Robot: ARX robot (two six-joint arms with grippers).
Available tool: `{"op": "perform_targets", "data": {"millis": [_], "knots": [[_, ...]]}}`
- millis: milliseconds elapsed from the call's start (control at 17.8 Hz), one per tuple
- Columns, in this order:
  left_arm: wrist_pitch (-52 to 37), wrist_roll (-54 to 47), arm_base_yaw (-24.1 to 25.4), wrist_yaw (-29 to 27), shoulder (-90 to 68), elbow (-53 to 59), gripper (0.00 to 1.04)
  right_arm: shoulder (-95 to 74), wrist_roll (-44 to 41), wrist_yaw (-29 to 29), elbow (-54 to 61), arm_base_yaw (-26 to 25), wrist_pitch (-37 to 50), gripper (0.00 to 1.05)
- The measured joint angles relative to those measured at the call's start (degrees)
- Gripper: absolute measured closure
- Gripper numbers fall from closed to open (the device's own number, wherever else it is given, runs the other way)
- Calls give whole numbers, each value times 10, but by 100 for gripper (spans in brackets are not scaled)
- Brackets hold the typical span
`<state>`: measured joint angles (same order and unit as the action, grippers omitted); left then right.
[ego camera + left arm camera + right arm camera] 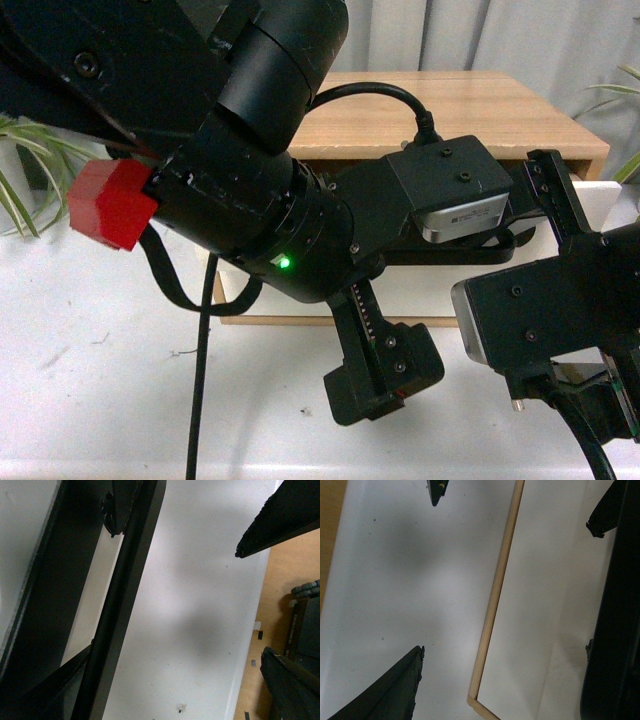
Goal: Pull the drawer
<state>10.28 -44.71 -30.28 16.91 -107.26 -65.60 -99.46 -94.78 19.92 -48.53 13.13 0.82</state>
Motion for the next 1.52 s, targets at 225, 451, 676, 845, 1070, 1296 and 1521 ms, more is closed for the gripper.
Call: {"op": "perform_targets", "data": {"millis": [225,451,676,845,1070,1296,1521], "knots": [[-20,9,-10,9,36,53,7,38,-2,-2,47,5,5,6],[-40,18,-22,14,70,103,7,84,3,-9,101,20,12,6],[-53,32,-35,33,113,154,7,144,5,-8,151,27,-4,6],[-57,41,-40,37,132,172,7,170,5,-6,169,30,-8,6],[-57,60,-41,35,138,172,7,176,2,-6,180,22,25,6],[-56,94,-38,35,153,172,7,189,-1,-12,189,13,40,6],[-54,114,-37,30,181,172,7,201,1,-18,191,11,38,6]]}}
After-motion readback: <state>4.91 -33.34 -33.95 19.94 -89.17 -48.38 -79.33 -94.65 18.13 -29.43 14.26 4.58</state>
